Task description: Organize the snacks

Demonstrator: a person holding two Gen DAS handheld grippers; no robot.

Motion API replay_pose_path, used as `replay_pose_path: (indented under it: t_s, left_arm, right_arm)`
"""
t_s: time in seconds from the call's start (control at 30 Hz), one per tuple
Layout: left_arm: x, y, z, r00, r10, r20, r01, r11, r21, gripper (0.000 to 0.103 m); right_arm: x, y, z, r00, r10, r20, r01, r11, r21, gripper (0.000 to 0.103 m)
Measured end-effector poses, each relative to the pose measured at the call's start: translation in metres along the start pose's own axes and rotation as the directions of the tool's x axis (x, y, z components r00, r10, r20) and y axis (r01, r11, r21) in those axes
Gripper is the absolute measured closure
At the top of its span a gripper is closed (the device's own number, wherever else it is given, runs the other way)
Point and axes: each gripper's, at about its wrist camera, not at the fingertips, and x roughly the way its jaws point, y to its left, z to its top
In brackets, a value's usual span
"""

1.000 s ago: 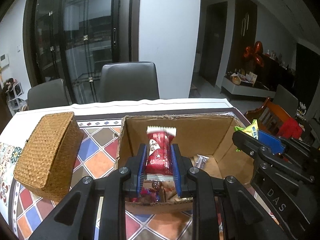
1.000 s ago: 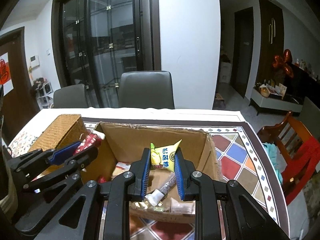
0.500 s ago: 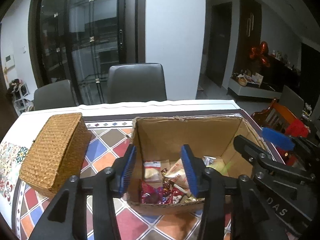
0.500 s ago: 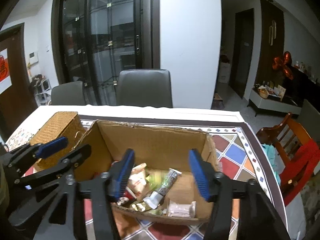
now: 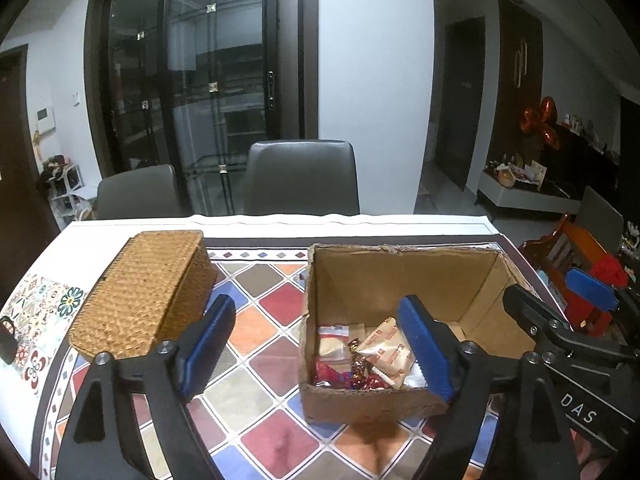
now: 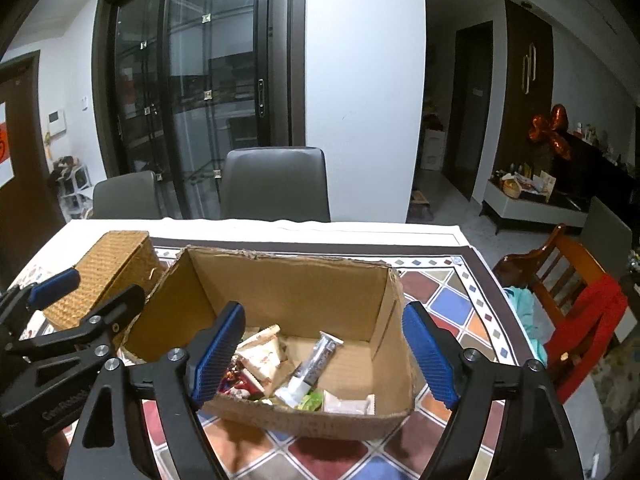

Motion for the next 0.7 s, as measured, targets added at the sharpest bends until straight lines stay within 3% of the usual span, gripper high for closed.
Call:
replay_pose_path:
  t_s: [0.23,0.7]
  left_arm:
    - [-0.020,0.005,-0.001,1.000,0.012,0.027,-0.012,1.000,-0.001,0.010]
    - [-0.042,0.011,-0.011,0.999,0.026,0.040,-0.026,1.000,0.002,0.008]
  right_arm:
    - [-0.014,0.001,-0.004,1.000,-0.009,0.011,0.009,1.000,-0.006,0.021]
    - [-0.042,0.000,-0.013,0.999,-0.044,0.031,0.044,0.999,-0.009,0.017]
